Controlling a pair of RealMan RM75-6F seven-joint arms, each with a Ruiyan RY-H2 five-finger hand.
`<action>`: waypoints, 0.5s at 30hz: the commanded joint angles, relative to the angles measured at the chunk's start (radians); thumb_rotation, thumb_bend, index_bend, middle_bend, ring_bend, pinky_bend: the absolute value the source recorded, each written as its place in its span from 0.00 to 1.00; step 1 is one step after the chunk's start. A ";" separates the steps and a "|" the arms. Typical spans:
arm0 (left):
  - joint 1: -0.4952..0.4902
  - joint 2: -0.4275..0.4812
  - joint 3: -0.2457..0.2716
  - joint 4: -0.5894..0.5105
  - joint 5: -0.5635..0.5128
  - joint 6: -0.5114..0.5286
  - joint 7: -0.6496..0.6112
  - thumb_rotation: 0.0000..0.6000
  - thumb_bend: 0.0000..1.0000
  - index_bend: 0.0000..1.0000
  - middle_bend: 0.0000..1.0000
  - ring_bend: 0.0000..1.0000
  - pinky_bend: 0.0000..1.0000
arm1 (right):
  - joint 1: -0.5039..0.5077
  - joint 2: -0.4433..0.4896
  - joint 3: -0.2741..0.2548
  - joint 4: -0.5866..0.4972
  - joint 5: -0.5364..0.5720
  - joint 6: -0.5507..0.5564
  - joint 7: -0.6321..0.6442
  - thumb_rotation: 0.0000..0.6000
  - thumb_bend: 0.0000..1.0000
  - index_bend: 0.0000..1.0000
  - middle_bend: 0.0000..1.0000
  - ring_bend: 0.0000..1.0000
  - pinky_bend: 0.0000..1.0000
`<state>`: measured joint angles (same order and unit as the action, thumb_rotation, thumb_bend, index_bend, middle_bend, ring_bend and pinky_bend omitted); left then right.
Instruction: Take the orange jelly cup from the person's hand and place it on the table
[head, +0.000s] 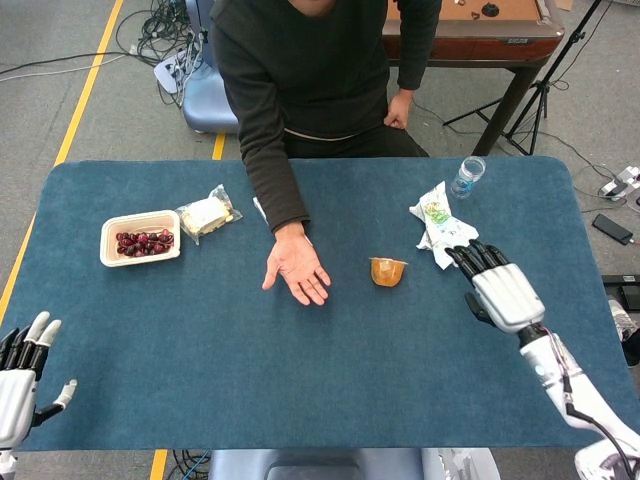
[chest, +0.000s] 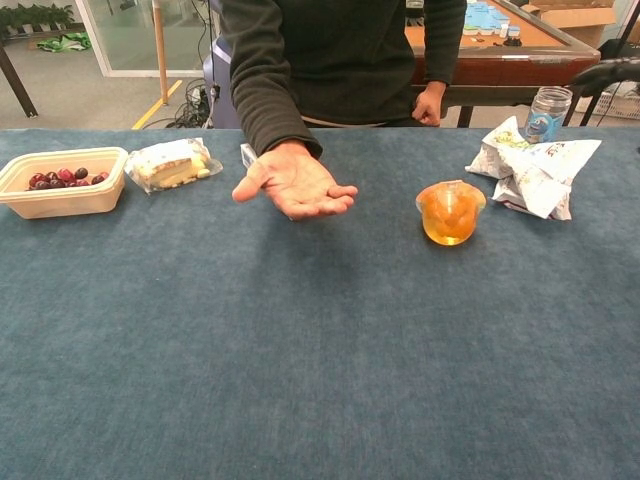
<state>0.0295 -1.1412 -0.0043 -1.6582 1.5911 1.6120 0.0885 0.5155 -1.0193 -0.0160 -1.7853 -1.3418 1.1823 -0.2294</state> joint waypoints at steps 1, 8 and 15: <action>-0.002 -0.001 -0.001 -0.002 -0.001 -0.002 0.002 1.00 0.30 0.05 0.00 0.00 0.00 | -0.081 0.034 -0.038 -0.031 -0.055 0.088 -0.002 1.00 0.52 0.06 0.12 0.00 0.15; -0.011 -0.007 -0.006 -0.002 -0.005 -0.012 0.010 1.00 0.30 0.05 0.00 0.00 0.00 | -0.223 0.034 -0.083 -0.015 -0.127 0.236 0.037 1.00 0.52 0.07 0.13 0.00 0.15; -0.023 -0.010 -0.010 -0.009 0.000 -0.020 0.020 1.00 0.30 0.05 0.00 0.00 0.00 | -0.326 0.009 -0.093 0.032 -0.166 0.342 0.079 1.00 0.52 0.08 0.15 0.00 0.15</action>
<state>0.0077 -1.1507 -0.0139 -1.6671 1.5901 1.5925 0.1074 0.2073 -1.0030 -0.1065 -1.7658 -1.4967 1.5061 -0.1612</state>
